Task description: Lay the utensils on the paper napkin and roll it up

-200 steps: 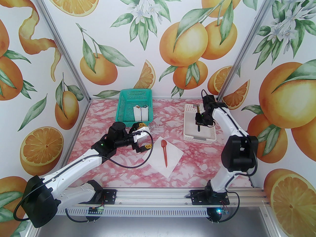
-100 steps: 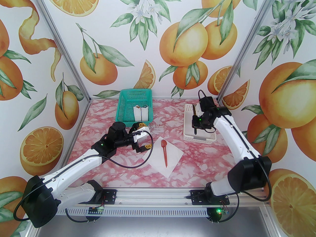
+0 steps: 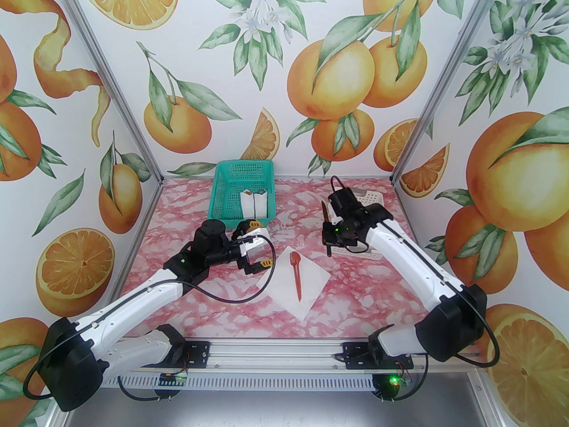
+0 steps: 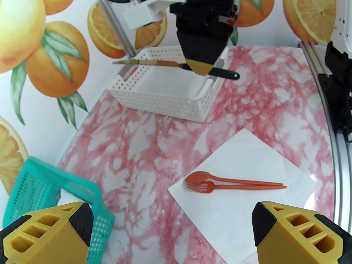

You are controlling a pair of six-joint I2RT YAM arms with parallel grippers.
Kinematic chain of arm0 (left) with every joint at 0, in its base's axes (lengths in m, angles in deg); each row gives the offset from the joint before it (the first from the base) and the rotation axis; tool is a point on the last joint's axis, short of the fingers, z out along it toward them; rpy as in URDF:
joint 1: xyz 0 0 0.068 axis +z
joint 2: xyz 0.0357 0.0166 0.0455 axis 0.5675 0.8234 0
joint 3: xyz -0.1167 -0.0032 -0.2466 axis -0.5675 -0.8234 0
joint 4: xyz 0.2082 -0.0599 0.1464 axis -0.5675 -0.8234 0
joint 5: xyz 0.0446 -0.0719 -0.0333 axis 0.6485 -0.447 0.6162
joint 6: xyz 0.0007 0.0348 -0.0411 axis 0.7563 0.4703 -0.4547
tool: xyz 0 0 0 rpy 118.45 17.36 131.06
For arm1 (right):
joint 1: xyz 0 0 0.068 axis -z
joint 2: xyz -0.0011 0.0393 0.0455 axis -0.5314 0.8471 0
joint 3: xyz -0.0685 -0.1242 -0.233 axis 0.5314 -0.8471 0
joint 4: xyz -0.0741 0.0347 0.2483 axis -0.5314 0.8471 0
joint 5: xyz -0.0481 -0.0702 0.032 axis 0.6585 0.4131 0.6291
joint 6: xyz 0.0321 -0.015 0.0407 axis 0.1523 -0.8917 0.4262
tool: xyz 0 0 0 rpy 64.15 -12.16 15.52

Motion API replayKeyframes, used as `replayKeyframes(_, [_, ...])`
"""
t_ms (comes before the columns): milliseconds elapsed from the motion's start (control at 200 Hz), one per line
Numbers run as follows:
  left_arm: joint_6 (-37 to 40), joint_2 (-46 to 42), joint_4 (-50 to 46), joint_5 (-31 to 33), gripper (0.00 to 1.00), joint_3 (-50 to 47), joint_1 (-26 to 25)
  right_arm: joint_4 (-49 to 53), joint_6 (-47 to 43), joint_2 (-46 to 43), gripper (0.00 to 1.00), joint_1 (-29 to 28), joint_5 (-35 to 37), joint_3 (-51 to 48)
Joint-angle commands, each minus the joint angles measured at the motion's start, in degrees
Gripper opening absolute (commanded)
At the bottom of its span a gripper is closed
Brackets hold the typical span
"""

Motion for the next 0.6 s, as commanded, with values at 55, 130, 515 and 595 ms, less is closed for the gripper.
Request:
replayKeyframes(55, [1.46, -1.65, 0.59, 0.97, 1.0, 0.85, -0.16, -4.58, 6.32, -1.7, 0.14, -4.92, -0.06, -3.74])
replayKeyframes(130, [1.56, -1.87, 0.7, 1.3, 1.0, 0.68, -0.14, -6.89, 8.49, -1.93, 0.14, -6.97, -0.3, -5.71])
replayKeyframes(515, [2.09, -2.97, 1.52, 3.48, 1.0, -0.01, -0.14, -15.3, 17.4, 0.26, 0.14, -15.99, -0.47, -12.98])
replayKeyframes(595, [2.13, -3.05, 1.72, 3.53, 1.0, -0.03, -0.15, -16.88, 18.64, 1.14, 0.14, -17.26, -0.88, -13.96])
